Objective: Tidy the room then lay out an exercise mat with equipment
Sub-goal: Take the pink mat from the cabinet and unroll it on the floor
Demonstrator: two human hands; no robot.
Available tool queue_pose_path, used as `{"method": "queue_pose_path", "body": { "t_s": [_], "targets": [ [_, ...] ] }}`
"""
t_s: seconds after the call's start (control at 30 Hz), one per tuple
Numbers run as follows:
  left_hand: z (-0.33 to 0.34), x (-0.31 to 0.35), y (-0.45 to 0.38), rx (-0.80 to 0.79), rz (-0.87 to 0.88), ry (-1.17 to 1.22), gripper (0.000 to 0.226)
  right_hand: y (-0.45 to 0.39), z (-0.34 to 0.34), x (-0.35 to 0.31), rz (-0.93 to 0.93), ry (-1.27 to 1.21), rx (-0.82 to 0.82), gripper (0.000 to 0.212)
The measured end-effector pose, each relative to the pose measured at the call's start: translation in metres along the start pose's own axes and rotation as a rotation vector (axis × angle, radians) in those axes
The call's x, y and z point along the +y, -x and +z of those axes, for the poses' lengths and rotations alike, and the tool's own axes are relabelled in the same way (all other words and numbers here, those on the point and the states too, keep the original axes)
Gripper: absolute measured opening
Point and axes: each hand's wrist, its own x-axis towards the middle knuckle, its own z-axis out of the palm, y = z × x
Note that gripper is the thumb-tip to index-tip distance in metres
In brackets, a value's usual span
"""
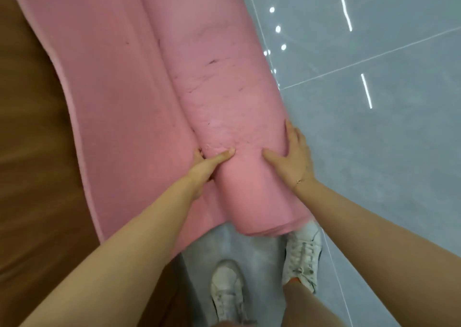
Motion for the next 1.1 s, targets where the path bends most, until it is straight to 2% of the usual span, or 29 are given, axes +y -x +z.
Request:
{"method": "queue_pose_path", "body": {
  "t_s": [0.1, 0.2, 0.3, 0.37, 0.47, 0.53, 0.63, 0.67, 0.77, 0.83, 0.9, 1.03, 1.07, 1.1],
  "targets": [
    [0.042, 0.003, -0.012, 0.033, 0.065, 0.002, 0.075, -0.018, -0.020, 0.008, -0.033, 0.329, 0.081, 0.095],
    [0.063, 0.001, -0.035, 0.064, 0.151, 0.022, 0.081, -0.044, -0.036, 0.013, -0.036, 0.359, 0.099, 0.104],
    [0.058, 0.002, -0.056, -0.025, 0.158, -0.058, 0.090, -0.079, -0.049, 0.011, 0.042, 0.311, -0.087, 0.125],
    [0.051, 0.008, -0.066, -0.113, 0.145, -0.149, 0.087, -0.096, -0.056, 0.006, 0.066, 0.310, -0.191, 0.137],
    [0.042, 0.014, -0.075, -0.197, 0.114, -0.248, 0.075, -0.103, -0.061, 0.001, 0.051, 0.360, -0.217, 0.142],
    [0.040, 0.015, -0.075, -0.232, 0.081, -0.278, 0.074, -0.096, -0.061, 0.000, 0.050, 0.349, -0.202, 0.140],
    [0.035, 0.016, -0.076, -0.311, 0.066, -0.343, 0.100, -0.091, -0.061, 0.006, 0.032, 0.265, -0.139, 0.133],
    [0.033, 0.018, -0.076, -0.372, 0.048, -0.368, 0.102, -0.090, -0.063, 0.010, 0.038, 0.242, -0.131, 0.132],
    [0.032, 0.027, -0.085, -0.604, -0.022, -0.400, 0.069, -0.085, -0.076, 0.028, 0.065, 0.176, -0.119, 0.137],
    [0.043, 0.027, -0.085, -0.693, -0.012, -0.411, 0.054, -0.080, -0.089, 0.040, 0.086, 0.147, -0.115, 0.136],
    [0.064, 0.024, -0.079, -0.699, 0.011, -0.433, 0.051, -0.073, -0.102, 0.053, 0.128, 0.148, -0.075, 0.129],
    [0.101, 0.017, -0.069, -0.655, 0.105, -0.446, 0.084, -0.059, -0.121, 0.069, 0.186, 0.312, 0.066, 0.128],
    [0.102, 0.018, -0.069, -0.677, 0.114, -0.444, 0.083, -0.057, -0.123, 0.069, 0.163, 0.399, 0.112, 0.120],
    [0.098, 0.019, -0.071, -0.701, 0.147, -0.422, 0.072, -0.054, -0.123, 0.067, 0.116, 0.507, 0.162, 0.110]
  ]
}}
